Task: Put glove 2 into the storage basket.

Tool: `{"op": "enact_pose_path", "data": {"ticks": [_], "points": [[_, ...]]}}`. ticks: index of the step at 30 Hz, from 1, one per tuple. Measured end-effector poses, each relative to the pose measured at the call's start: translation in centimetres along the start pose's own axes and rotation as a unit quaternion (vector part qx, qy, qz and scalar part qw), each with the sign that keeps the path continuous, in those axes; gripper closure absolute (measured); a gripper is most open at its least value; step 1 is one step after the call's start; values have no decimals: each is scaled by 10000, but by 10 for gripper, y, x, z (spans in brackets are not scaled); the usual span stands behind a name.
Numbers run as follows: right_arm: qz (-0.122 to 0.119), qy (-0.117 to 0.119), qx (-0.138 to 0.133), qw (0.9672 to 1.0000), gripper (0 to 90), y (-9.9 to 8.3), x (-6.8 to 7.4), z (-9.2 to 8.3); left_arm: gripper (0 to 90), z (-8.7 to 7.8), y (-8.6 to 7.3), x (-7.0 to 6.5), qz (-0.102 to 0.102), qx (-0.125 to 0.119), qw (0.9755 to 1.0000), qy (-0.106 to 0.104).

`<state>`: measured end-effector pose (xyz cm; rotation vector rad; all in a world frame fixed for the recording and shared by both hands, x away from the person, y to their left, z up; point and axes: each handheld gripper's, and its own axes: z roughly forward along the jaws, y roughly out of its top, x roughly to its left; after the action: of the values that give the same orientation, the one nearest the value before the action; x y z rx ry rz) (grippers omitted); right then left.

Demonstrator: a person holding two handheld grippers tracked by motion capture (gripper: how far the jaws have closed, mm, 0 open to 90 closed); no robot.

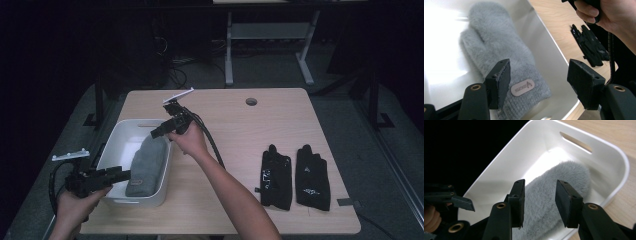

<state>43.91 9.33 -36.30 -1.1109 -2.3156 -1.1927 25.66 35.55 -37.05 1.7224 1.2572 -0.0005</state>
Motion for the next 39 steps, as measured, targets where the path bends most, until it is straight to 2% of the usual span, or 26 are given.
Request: {"op": "enact_pose_path", "data": {"ticks": [6, 13, 24, 39], "points": [[61, 206, -154, 9996, 565, -1, -2, -15, 345, 2, 5, -6, 53, -16, 10000, -64], [77, 328, -276, 9990, 536, -3, -5, -32, 338, 7, 11, -13, 131, 1, 9999, -102], [77, 429, -418, 9982, 500, -11, -12, -56, 313, 17, 19, -25, 196, 18, 9997, -165], [88, 501, -572, 9971, 476, -24, -23, -89, 303, 35, 29, -44, 387, 88, 9988, -297]]}}
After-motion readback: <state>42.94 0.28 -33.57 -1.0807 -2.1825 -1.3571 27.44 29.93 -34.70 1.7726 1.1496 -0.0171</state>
